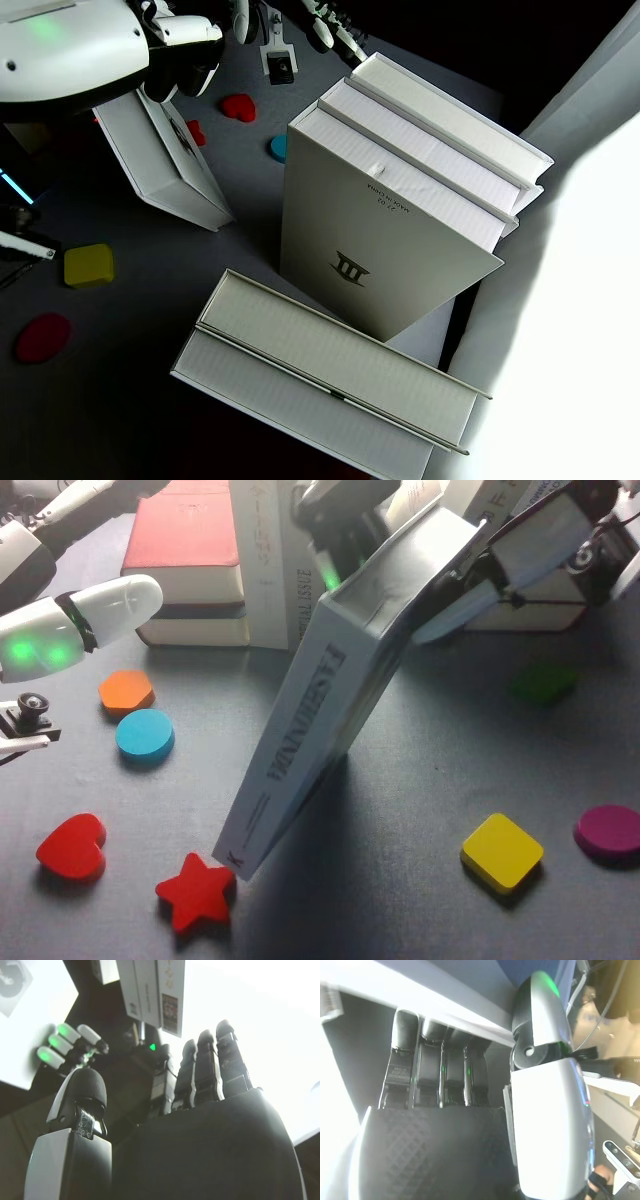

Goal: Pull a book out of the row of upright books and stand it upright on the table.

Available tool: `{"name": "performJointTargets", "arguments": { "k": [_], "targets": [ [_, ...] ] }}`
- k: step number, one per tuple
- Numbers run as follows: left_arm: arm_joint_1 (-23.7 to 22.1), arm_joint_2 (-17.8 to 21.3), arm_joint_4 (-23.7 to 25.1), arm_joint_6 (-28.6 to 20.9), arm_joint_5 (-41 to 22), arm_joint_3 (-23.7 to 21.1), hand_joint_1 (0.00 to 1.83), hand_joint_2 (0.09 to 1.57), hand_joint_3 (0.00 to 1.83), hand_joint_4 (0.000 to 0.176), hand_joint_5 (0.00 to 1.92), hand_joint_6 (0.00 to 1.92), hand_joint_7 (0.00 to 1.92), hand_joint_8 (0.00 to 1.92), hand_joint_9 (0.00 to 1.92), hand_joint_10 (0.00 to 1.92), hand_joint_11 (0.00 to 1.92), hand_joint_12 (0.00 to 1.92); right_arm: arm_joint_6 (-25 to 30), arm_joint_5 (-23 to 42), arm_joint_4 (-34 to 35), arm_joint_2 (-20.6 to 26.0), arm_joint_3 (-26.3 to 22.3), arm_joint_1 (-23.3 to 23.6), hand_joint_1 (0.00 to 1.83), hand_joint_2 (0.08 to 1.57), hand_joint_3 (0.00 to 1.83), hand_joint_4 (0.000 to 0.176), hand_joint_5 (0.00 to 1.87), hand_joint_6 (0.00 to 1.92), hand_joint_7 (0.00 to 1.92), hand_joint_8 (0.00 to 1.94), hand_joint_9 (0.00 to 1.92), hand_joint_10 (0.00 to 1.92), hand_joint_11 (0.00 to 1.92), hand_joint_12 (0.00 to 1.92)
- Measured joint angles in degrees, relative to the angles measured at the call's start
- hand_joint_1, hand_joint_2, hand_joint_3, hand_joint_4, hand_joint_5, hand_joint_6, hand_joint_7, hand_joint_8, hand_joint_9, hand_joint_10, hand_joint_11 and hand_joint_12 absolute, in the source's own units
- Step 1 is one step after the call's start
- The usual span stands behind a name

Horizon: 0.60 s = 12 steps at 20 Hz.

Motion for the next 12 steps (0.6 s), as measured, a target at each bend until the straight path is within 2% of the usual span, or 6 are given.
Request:
{"name": "performJointTargets", "arguments": {
  "k": [3, 4, 6, 9, 10, 12],
  "targets": [
    [0.00, 0.00, -0.07, 0.02, 0.00, 0.00, 0.32, 1.36, 0.00, 0.051, 0.08, 0.01, 0.00, 0.00, 0.00, 0.00, 0.00, 0.00, 0.35, 0.33, -0.72, -1.55, 0.35, 0.02, 1.31, 1.30, 0.00, 0.000, 0.63, 1.47, 0.60, 1.51, 0.58, 1.70, 0.24, 1.70],
    [0.00, 0.00, -0.09, 0.00, 0.00, 0.00, 0.33, 1.36, 0.00, 0.057, 0.06, 0.00, 0.00, 0.00, 0.00, 0.00, 0.00, 0.00, 0.39, 0.31, -0.90, -1.81, 0.35, 0.02, 1.17, 1.31, 0.00, 0.000, 0.69, 1.54, 0.56, 1.50, 0.44, 1.20, 0.05, 1.61],
    [0.00, -0.37, -0.42, 0.00, -0.13, 0.15, 0.31, 1.36, 0.00, 0.058, 0.04, 0.00, 0.00, 0.00, 0.00, 0.00, 0.00, 0.00, 0.68, 0.46, -1.73, -2.54, 0.35, 0.02, 1.12, 1.30, 0.00, 0.000, 0.68, 1.47, 0.64, 1.50, 0.51, 0.98, 0.06, 1.61],
    [0.00, -0.66, 0.15, -0.02, 0.17, 0.17, 0.36, 1.36, 0.00, 0.013, 0.06, 0.01, 0.00, 0.00, 0.00, 0.00, 0.00, 0.00, 0.72, 1.03, -3.02, -3.76, 0.35, 0.02, 1.14, 1.29, 0.00, 0.000, 0.62, 1.46, 0.75, 1.43, 0.67, 0.81, 0.24, 1.49],
    [0.00, -0.66, -0.15, 0.00, 0.13, 0.17, 0.27, 1.36, 0.00, 0.014, 0.01, 0.00, 0.00, 0.00, 0.00, 0.00, 0.00, 0.00, 0.72, 1.14, -3.21, -4.04, 0.35, 0.02, 1.29, 1.25, 0.01, 0.000, 0.72, 1.34, 0.70, 1.42, 0.67, 1.39, 0.40, 1.49],
    [0.00, -0.66, -0.72, 0.00, 0.20, 0.17, 0.27, 1.36, 0.00, 0.000, 0.02, 0.01, 0.00, 0.00, 0.00, 0.00, 0.00, 0.00, 0.76, 1.40, -3.17, -4.81, 0.92, -0.02, 1.13, 1.29, 0.00, 0.004, 0.70, 1.42, 0.64, 1.51, 0.66, 0.96, 0.36, 1.55]
  ]
}}
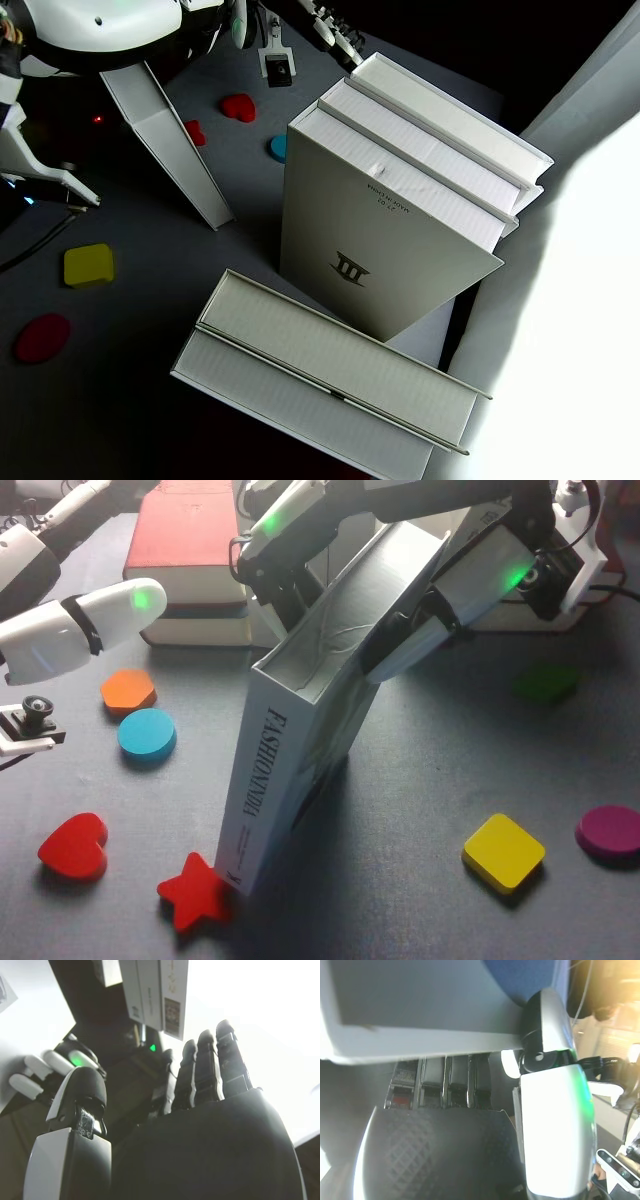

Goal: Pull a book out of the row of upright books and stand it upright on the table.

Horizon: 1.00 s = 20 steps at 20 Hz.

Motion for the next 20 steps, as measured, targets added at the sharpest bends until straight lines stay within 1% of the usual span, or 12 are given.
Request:
{"name": "performJointTargets", "arguments": {
  "k": [2, 3, 4, 7, 10, 12, 13, 14, 15, 17, 18, 20],
  "targets": [
    [0.00, 0.00, 0.31, 0.00, -0.15, 0.00, 0.26, 1.37, 0.00, 0.004, 0.04, 0.01, 0.00, 0.00, 0.00, 0.00, 0.00, 0.00, 0.04, 0.02, 0.15, -0.61, 0.42, 0.00, 1.11, 1.31, 0.00, 0.014, 0.64, 1.48, 0.66, 1.52, 0.54, 1.08, 0.15, 1.69],
    [0.00, 0.00, 0.37, -0.02, -0.17, 0.00, 0.25, 1.36, 0.00, 0.041, 0.06, 0.02, 0.00, 0.00, 0.00, 0.00, 0.00, 0.00, 0.07, 0.07, 0.17, -0.66, 0.50, -0.02, 1.26, 1.32, 0.00, 0.000, 0.63, 1.47, 0.57, 1.57, 0.55, 1.62, 0.24, 1.77],
    [0.00, 0.00, 0.33, -0.02, -0.22, 0.00, 0.25, 1.36, 0.00, 0.048, 0.09, 0.03, 0.00, 0.00, 0.00, 0.00, 0.00, 0.00, 0.02, 0.15, 0.20, -0.37, 0.48, -0.02, 1.28, 1.34, 0.00, 0.000, 0.68, 1.45, 0.51, 1.67, 0.45, 1.80, 0.14, 1.85],
    [0.00, 0.00, 0.26, -0.02, -0.33, 0.00, 0.28, 1.36, 0.00, 0.048, 0.12, 0.03, 0.00, 0.00, 0.00, 0.00, 0.00, 0.00, -0.81, -0.37, -1.73, 2.49, -0.59, -0.09, 1.12, 1.31, 0.00, 0.000, 0.73, 1.43, 0.56, 1.59, 0.32, 1.49, 0.00, 1.87],
    [0.00, 0.00, 0.07, -0.02, -0.37, 0.00, 0.30, 1.36, 0.00, 0.063, 0.12, 0.02, 0.00, 0.00, 0.00, 0.00, 0.00, 0.00, -1.97, -1.86, -3.37, 4.68, -1.29, 0.83, 1.14, 1.30, 0.00, 0.000, 0.77, 1.27, 0.57, 1.72, 0.26, 1.62, 0.00, 1.90],
    [0.00, 0.00, 0.33, -0.02, -0.35, 0.00, 0.29, 1.36, 0.00, 0.058, 0.13, 0.02, 0.00, 0.00, 0.00, 0.00, 0.00, 0.00, -1.99, -2.99, -4.17, 5.77, -2.16, 1.79, 1.14, 1.32, 0.00, 0.000, 0.77, 1.43, 0.48, 1.61, 0.15, 1.35, 0.00, 1.76],
    [0.00, 0.00, 0.28, -0.02, -0.37, 0.00, 0.28, 1.36, 0.00, 0.060, 0.13, 0.02, 0.00, 0.00, 0.00, 0.00, 0.00, 0.00, -2.01, -3.04, -5.27, 6.21, -2.71, 2.16, 1.09, 1.27, 0.00, 0.000, 0.73, 1.40, 0.36, 1.12, 0.05, 1.17, 0.00, 1.69],
    [0.00, 0.00, 0.09, 0.00, -0.33, 0.00, 0.28, 1.36, 0.00, 0.061, 0.13, 0.02, 0.00, 0.00, 0.00, 0.00, 0.00, 0.00, -1.99, -3.19, -5.09, 6.45, -3.02, 2.16, 1.13, 1.31, 0.01, 0.000, 0.75, 1.43, 0.44, 1.53, 0.14, 1.25, 0.00, 1.68],
    [0.00, 0.00, 0.07, -0.02, -0.37, 0.00, 0.28, 1.36, 0.00, 0.060, 0.13, 0.02, 0.00, 0.00, 0.00, 0.00, 0.00, 0.00, -1.88, -3.37, -5.09, 6.69, -3.34, 2.16, 1.14, 1.33, 0.00, 0.000, 0.70, 1.30, 0.53, 1.80, 0.28, 1.75, 0.00, 1.87],
    [0.00, 0.00, 0.07, -0.02, -0.35, 0.00, 0.29, 1.36, 0.00, 0.062, 0.14, 0.01, 0.00, 0.00, 0.00, 0.00, 0.00, 0.00, -1.68, -3.74, -5.70, 7.41, -3.48, 2.16, 1.15, 1.34, 0.00, 0.000, 0.59, 1.31, 0.63, 1.83, 0.47, 1.91, 0.19, 1.92],
    [0.00, 0.00, 0.00, 0.00, -0.35, 0.00, 0.29, 1.36, 0.00, 0.057, 0.14, 0.01, 0.00, 0.00, 0.00, 0.00, 0.00, 0.00, -1.16, -4.09, -6.14, 7.82, -3.50, 2.16, 1.14, 1.32, 0.00, 0.000, 0.73, 1.39, 0.50, 1.70, 0.11, 1.62, 0.04, 1.92],
    [0.00, 0.00, -0.11, -0.02, -0.35, 0.00, 0.28, 1.36, 0.00, 0.054, 0.14, 0.01, 0.00, 0.00, 0.00, 0.00, 0.00, 0.00, -0.50, -4.50, -6.78, 8.94, -3.98, 2.16, 1.27, 1.34, 0.00, 0.000, 0.57, 1.29, 0.61, 1.75, 0.47, 1.87, 0.04, 1.89]
  ]
}}
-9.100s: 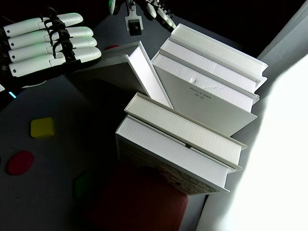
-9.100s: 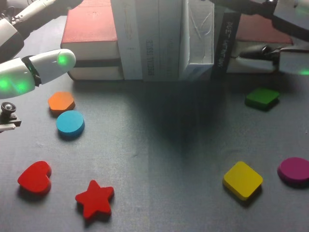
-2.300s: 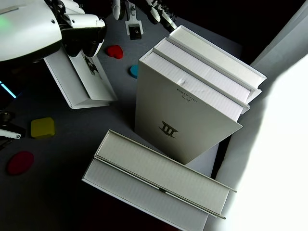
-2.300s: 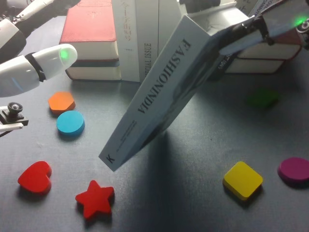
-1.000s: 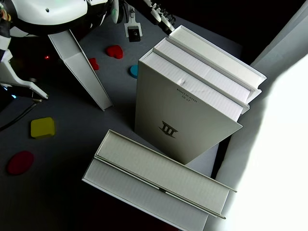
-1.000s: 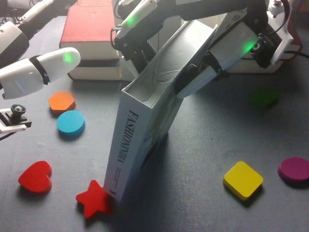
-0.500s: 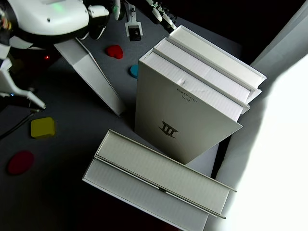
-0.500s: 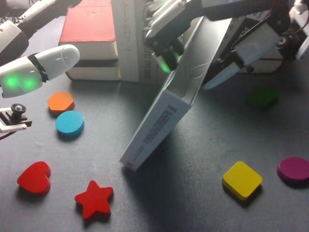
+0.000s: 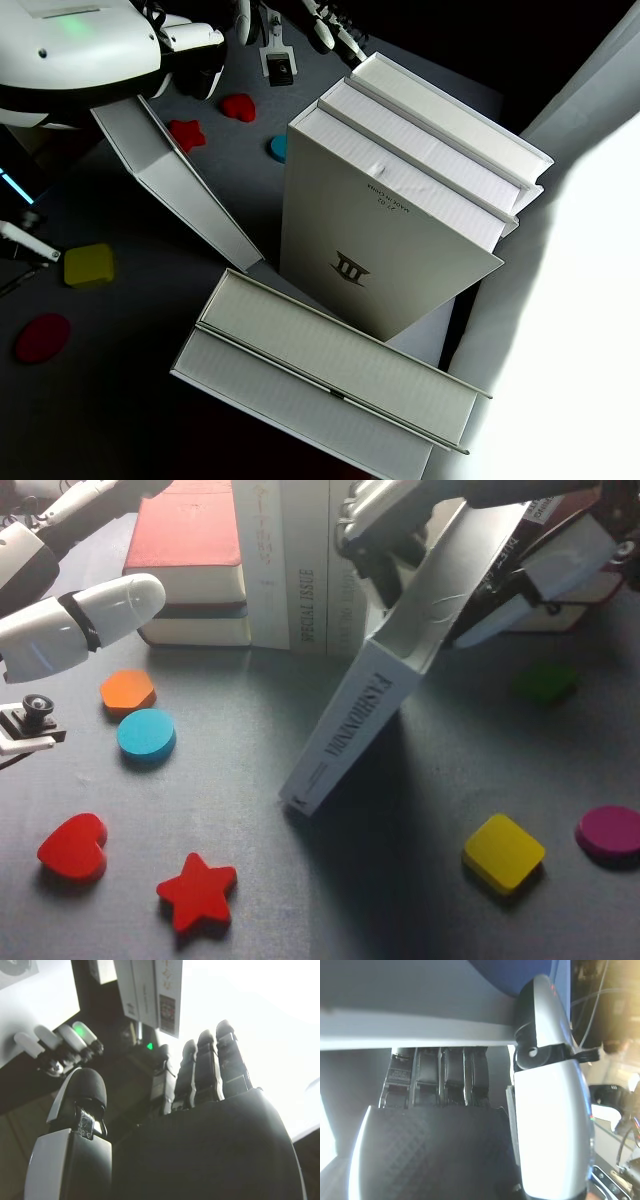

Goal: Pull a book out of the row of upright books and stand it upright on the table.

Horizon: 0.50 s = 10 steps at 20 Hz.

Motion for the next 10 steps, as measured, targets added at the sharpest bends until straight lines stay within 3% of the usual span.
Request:
{"name": "performJointTargets", "arguments": {
  "k": [1, 2, 3, 4, 5, 6, 7, 8, 9, 10],
  "targets": [
    [0.00, 0.00, 0.02, 0.00, 0.00, 0.00, 0.28, 1.36, 0.00, 0.054, 0.14, 0.01, 0.00, 0.00, 0.00, 0.00, 0.00, 0.00, 0.44, -0.13, -0.74, 0.59, -0.37, 0.15, 1.28, 1.35, 0.00, 0.000, 0.58, 1.38, 0.56, 1.77, 0.43, 1.86, 0.07, 1.87],
    [0.00, 0.00, 0.02, 0.00, 0.00, 0.00, 0.29, 1.36, 0.00, 0.052, 0.14, 0.01, 0.00, 0.00, 0.00, 0.00, 0.00, 0.00, 0.46, -0.13, -1.22, 0.92, -0.74, 0.33, 1.17, 1.36, 0.00, 0.000, 0.57, 1.36, 0.59, 1.85, 0.43, 1.82, 0.15, 1.91],
    [0.07, 0.00, -0.02, 0.00, 0.00, 0.00, 0.29, 1.36, 0.00, 0.050, 0.14, 0.01, 0.00, 0.00, 0.00, 0.00, 0.00, 0.00, 0.50, 0.00, -1.64, 0.96, -0.81, 0.48, 1.14, 1.34, 0.00, 0.000, 0.63, 1.34, 0.57, 1.83, 0.39, 1.67, 0.14, 1.88],
    [0.07, 0.00, -0.02, 0.00, 0.00, 0.00, 0.29, 1.36, 0.00, 0.050, 0.14, 0.01, 0.00, 0.00, 0.00, 0.00, 0.00, 0.00, 0.52, 0.04, -2.40, 0.96, -0.83, 1.18, 1.15, 1.33, 0.00, 0.000, 0.65, 1.29, 0.60, 1.82, 0.41, 1.67, 0.12, 1.91],
    [0.11, 0.00, 0.00, 0.00, -0.02, 0.00, 0.29, 1.35, 0.00, 0.049, 0.14, 0.01, 0.00, 0.00, 0.00, 0.00, 0.00, 0.00, 0.63, 0.13, -3.37, 0.94, -0.83, 2.08, 1.15, 1.31, 0.00, 0.000, 0.75, 1.39, 0.52, 1.64, 0.20, 1.39, 0.02, 1.77],
    [0.13, 0.00, -0.02, 0.00, 0.00, 0.00, 0.29, 1.35, 0.00, 0.044, 0.15, 0.01, 0.00, 0.00, 0.00, 0.00, 0.00, 0.00, 0.63, 0.13, -3.61, 0.94, -0.83, 2.64, 1.09, 1.26, 0.00, 0.000, 0.74, 1.37, 0.44, 1.24, 0.13, 1.23, 0.00, 1.67],
    [0.13, 0.00, -0.17, 0.02, 0.00, 0.00, 0.31, 1.36, 0.00, 0.043, 0.15, 0.01, 0.00, 0.00, 0.00, 0.00, 0.00, 0.00, 0.44, 0.09, -3.54, 0.50, -0.52, 2.86, 1.08, 1.26, 0.00, 0.000, 0.73, 1.38, 0.46, 0.88, 0.18, 1.02, 0.00, 1.43],
    [0.11, 0.00, -0.33, 0.00, 0.00, 0.00, 0.29, 1.36, 0.00, 0.043, 0.14, 0.00, 0.00, 0.00, 0.00, 0.00, 0.00, 0.00, 0.50, 0.07, -3.56, -0.09, 0.04, 2.86, 1.08, 1.26, 0.00, 0.000, 0.71, 1.39, 0.49, 0.81, 0.28, 1.05, 0.00, 1.55],
    [0.13, 0.00, -0.35, 0.00, -0.02, 0.00, 0.28, 1.36, 0.00, 0.055, 0.14, 0.00, 0.00, 0.00, 0.00, 0.00, 0.00, 0.00, 0.61, 0.13, -3.98, -0.85, 0.52, 2.84, 1.13, 1.29, 0.00, 0.000, 0.75, 1.45, 0.54, 1.36, 0.34, 1.10, 0.00, 1.59],
    [0.11, 0.00, -0.31, -0.02, 0.00, 0.00, 0.27, 1.36, 0.00, 0.059, 0.13, 0.00, 0.00, 0.00, 0.00, 0.00, 0.00, 0.00, 0.59, 0.11, -4.20, -1.97, 1.11, 2.80, 1.08, 1.29, 0.00, 0.000, 0.68, 1.46, 0.47, 1.08, 0.32, 1.06, 0.00, 1.52]
  ]
}}
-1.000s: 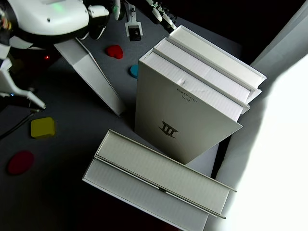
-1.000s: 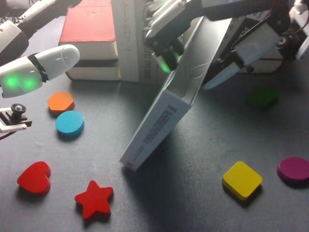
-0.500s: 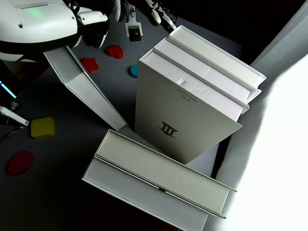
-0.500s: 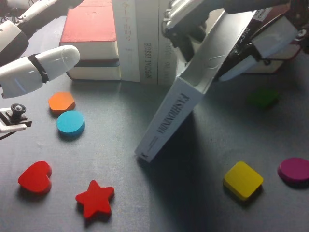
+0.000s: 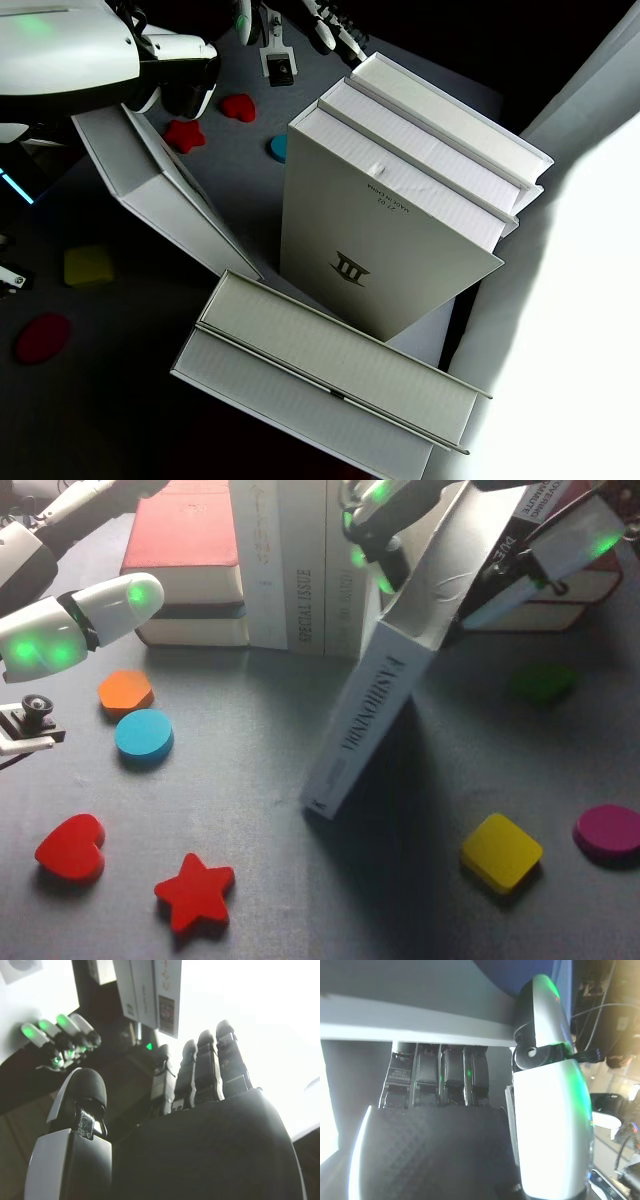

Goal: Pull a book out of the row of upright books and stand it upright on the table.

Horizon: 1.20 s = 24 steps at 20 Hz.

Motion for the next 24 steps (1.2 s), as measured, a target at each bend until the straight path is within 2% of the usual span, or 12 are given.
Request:
{"name": "performJointTargets", "arguments": {
  "k": [1, 2, 3, 4, 6, 9, 15, 19, 20, 21, 22, 24],
  "targets": [
    [0.02, 0.00, 0.09, 0.02, 0.00, 0.00, 0.27, 1.36, 0.00, 0.053, 0.14, 0.00, 0.00, 0.00, 0.00, 0.00, 0.00, 0.00, 0.02, -0.02, 0.02, -0.96, 0.55, 0.00, 1.10, 1.31, 0.01, 0.000, 0.67, 1.52, 0.55, 1.45, 0.35, 1.06, 0.00, 1.55],
    [0.00, 0.00, 0.13, 0.00, -0.04, 0.00, 0.28, 1.36, 0.00, 0.049, 0.14, 0.00, 0.00, 0.00, 0.00, 0.00, 0.00, 0.00, 0.00, -0.09, 0.15, -2.21, 1.16, -0.02, 1.09, 1.33, 0.00, 0.000, 0.55, 1.60, 0.65, 1.51, 0.38, 1.02, 0.00, 1.46],
    [0.00, 0.00, 0.04, 0.02, 0.00, 0.00, 0.30, 1.35, 0.00, 0.048, 0.14, 0.00, 0.00, 0.00, 0.00, 0.00, 0.00, 0.00, 0.00, -0.04, 0.85, -3.02, 1.66, -0.39, 1.25, 1.28, 0.00, 0.000, 0.35, 1.00, 0.67, 1.48, 0.39, 0.87, 0.00, 1.12],
    [0.02, 0.00, 0.02, 0.00, -0.02, 0.00, 0.30, 1.35, 0.00, 0.064, 0.15, 0.01, 0.00, 0.00, 0.00, 0.00, 0.00, 0.00, 0.07, 0.00, 0.85, -3.58, 1.97, -0.42, 1.27, 1.29, 0.00, 0.000, 0.30, 0.64, 0.64, 1.52, 0.37, 0.66, 0.00, 1.16],
    [0.00, 0.00, -0.07, 0.00, -0.02, 0.00, 0.33, 1.35, 0.00, 0.076, 0.15, 0.00, 0.00, 0.00, 0.00, 0.00, 0.00, 0.00, 0.04, -0.20, 1.64, -4.96, 3.21, -0.85, 1.05, 1.24, 0.00, 0.000, 0.31, 0.23, 0.56, 0.50, 0.34, 0.42, 0.00, 0.93],
    [0.00, 0.00, 0.00, 0.00, -0.02, 0.00, 0.32, 1.35, 0.00, 0.073, 0.15, 0.00, 0.00, 0.00, 0.00, 0.00, 0.00, 0.00, -0.11, -1.14, 1.53, -6.43, 4.70, -1.81, 0.88, 1.16, 0.00, 0.000, 0.22, 0.02, 0.30, 0.02, 0.05, 0.13, 0.00, 0.04],
    [0.00, 0.00, -0.13, 0.00, -0.04, 0.00, 0.34, 1.35, 0.00, 0.056, 0.16, 0.00, 0.00, 0.00, 0.00, 0.00, 0.00, 0.00, -0.13, -1.14, 1.68, -6.43, 4.70, -1.81, 0.69, 1.05, 0.00, 0.000, 0.00, 0.00, 0.00, 0.00, 0.00, 0.00, 0.00, 0.00],
    [0.02, 0.00, -0.15, 0.00, -0.07, 0.00, 0.28, 1.35, 0.00, 0.073, 0.14, 0.00, 0.00, 0.00, 0.00, 0.00, 0.00, 0.00, -1.25, -1.38, 2.47, -5.46, 4.07, -1.81, 0.63, 0.99, 0.00, 0.015, 0.00, 0.00, 0.00, 0.00, 0.00, 0.00, 0.00, 0.00],
    [0.02, 0.00, -0.17, 0.00, -0.11, 0.00, 0.27, 1.35, 0.00, 0.078, 0.14, 0.00, 0.00, 0.00, 0.00, 0.00, 0.00, 0.00, -2.32, -1.29, 3.76, -4.76, 3.65, -1.81, 0.61, 1.04, 0.02, 0.000, 0.00, 0.00, 0.00, 0.00, 0.00, 0.00, 0.00, 0.00],
    [0.13, 0.00, -0.28, 0.00, -0.13, 0.00, 0.26, 1.35, 0.00, 0.073, 0.13, 0.00, 0.00, 0.00, 0.00, 0.00, 0.00, 0.00, -3.48, -1.38, 5.18, -4.09, 3.21, -1.81, 0.73, 1.03, 0.01, 0.024, 0.00, 0.00, 0.00, 0.00, 0.00, 0.00, 0.00, 0.00],
    [0.24, 0.00, -0.33, 0.00, -0.17, 0.00, 0.27, 1.35, 0.00, 0.063, 0.14, 0.00, 0.00, 0.00, 0.00, 0.00, 0.00, 0.00, -4.44, -1.49, 6.78, -3.34, 2.80, -1.81, 0.67, 1.05, 0.02, 0.000, 0.00, 0.00, 0.00, 0.00, 0.00, 0.00, 0.00, 0.00],
    [0.59, 0.00, -0.35, -0.02, -0.33, 0.00, 0.30, 1.35, 0.00, 0.054, 0.14, 0.00, 0.00, 0.00, 0.00, 0.00, 0.00, 0.00, -6.14, -1.81, 8.44, -1.79, 2.08, -1.79, 0.66, 1.06, 0.02, 0.000, 0.00, 0.00, 0.00, 0.00, 0.00, 0.00, 0.00, 0.00]
  ]
}}
